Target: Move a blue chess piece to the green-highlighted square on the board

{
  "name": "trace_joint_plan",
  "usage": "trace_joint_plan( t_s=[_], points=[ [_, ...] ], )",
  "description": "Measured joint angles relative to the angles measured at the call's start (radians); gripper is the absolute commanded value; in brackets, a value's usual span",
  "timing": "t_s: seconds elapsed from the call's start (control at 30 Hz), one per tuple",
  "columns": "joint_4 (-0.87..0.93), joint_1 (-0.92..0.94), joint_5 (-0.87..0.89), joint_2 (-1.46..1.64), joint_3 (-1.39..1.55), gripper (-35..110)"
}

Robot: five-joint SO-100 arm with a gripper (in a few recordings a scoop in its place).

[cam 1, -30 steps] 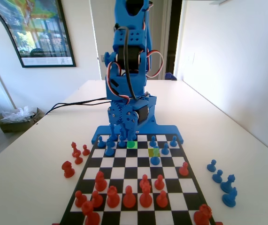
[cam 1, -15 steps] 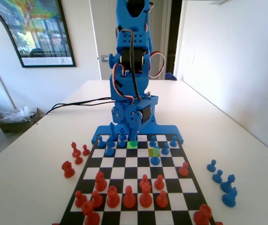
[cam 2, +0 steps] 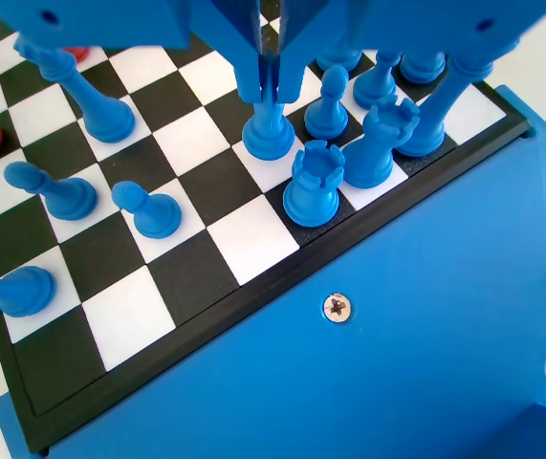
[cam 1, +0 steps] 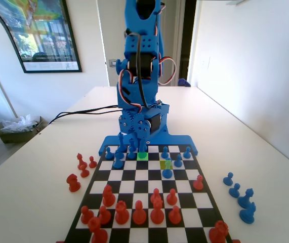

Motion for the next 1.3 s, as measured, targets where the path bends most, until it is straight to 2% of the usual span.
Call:
trace_joint_plan(
  t_s=[0.6,0.97,1.3],
  points=[
    [-0.044,0.0,-0.018,0.0,0.018,13],
    [0.117,0.0,-0.018,0.0,-0.075,13],
    [0.327,0.008,-0.026,0.0,-0.281,4]
  ],
)
